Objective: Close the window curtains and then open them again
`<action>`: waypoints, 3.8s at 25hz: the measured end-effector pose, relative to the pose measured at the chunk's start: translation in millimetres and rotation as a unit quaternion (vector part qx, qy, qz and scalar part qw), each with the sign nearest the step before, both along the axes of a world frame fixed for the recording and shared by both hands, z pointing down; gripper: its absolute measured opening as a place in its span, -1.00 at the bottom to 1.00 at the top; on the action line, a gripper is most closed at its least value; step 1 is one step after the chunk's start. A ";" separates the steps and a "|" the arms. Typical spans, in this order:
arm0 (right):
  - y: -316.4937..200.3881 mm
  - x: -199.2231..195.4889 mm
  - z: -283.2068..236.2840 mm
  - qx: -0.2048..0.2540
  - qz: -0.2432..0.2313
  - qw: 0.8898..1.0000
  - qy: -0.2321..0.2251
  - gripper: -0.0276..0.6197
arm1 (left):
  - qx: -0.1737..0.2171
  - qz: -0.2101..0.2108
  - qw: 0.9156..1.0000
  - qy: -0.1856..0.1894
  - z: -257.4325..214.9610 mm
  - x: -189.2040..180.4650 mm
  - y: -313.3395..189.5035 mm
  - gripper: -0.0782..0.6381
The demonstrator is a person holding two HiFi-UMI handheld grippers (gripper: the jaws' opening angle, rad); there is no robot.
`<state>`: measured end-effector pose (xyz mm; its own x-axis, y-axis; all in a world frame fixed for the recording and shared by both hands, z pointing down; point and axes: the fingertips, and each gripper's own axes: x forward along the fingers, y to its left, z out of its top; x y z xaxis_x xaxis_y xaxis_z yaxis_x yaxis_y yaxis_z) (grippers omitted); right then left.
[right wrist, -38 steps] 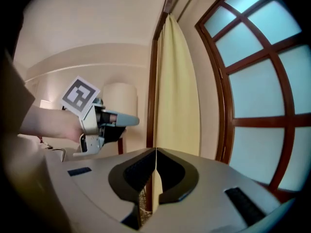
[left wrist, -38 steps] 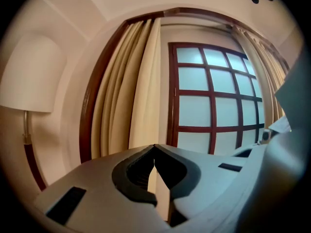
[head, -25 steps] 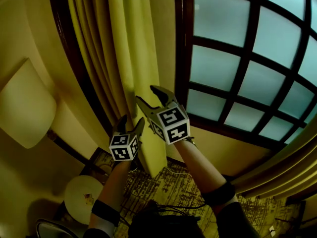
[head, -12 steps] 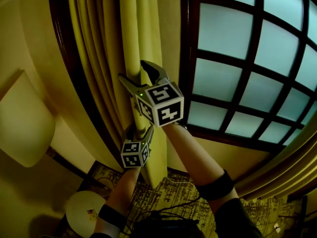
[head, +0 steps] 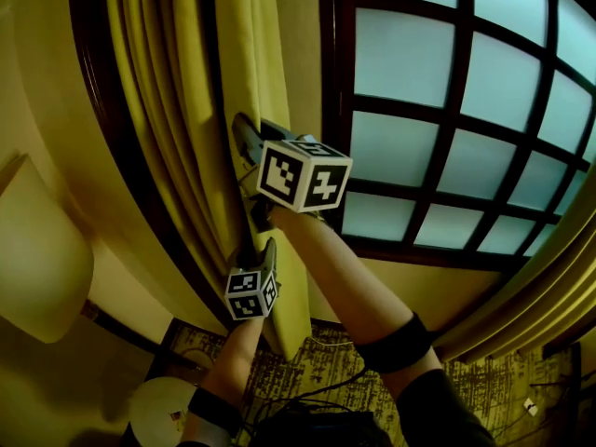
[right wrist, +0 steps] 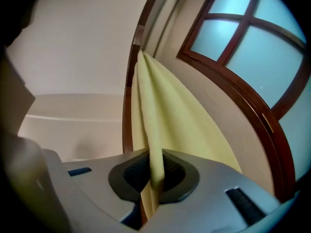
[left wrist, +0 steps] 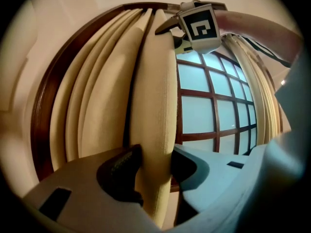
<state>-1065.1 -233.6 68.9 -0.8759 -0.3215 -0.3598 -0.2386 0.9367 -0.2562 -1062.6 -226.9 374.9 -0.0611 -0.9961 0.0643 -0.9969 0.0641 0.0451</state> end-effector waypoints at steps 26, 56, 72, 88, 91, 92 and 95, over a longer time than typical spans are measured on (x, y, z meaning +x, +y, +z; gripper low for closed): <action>-83.6 72.4 1.4 -0.163 -0.043 0.973 -0.159 -0.88 | 0.046 0.095 0.994 0.023 -12.3 81.4 -54.7 -0.76; -145.7 467.2 -24.9 -0.181 0.063 0.942 -0.274 -0.88 | 0.036 0.225 0.974 0.001 -41.7 436.7 -92.3 -0.77; -175.9 594.9 -23.1 -0.168 0.099 0.947 -0.256 -0.88 | 0.031 0.253 0.967 0.017 -44.9 571.9 -107.8 -0.77; -204.4 637.7 -23.3 -0.179 0.069 0.941 -0.279 -0.87 | 0.019 0.264 0.964 0.003 -37.6 626.2 -149.9 -0.77; -205.0 638.8 -24.1 -0.172 0.076 0.943 -0.273 -0.87 | 0.021 0.267 0.963 0.003 -38.7 624.2 -152.0 -0.77; -205.1 639.3 -24.9 -0.169 0.078 0.944 -0.271 -0.87 | 0.022 0.268 0.963 0.003 -39.0 623.4 -152.6 -0.77; -204.6 638.6 -25.3 -0.168 0.077 0.945 -0.270 -0.87 | 0.024 0.265 0.964 0.003 -37.8 621.4 -153.2 -0.77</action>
<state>-426.5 -438.1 43.6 -0.5270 -0.6063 -0.5955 -0.1157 0.7454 -0.6565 -441.1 -380.1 337.1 0.4579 -0.8889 0.0169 -0.8885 -0.4569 0.0411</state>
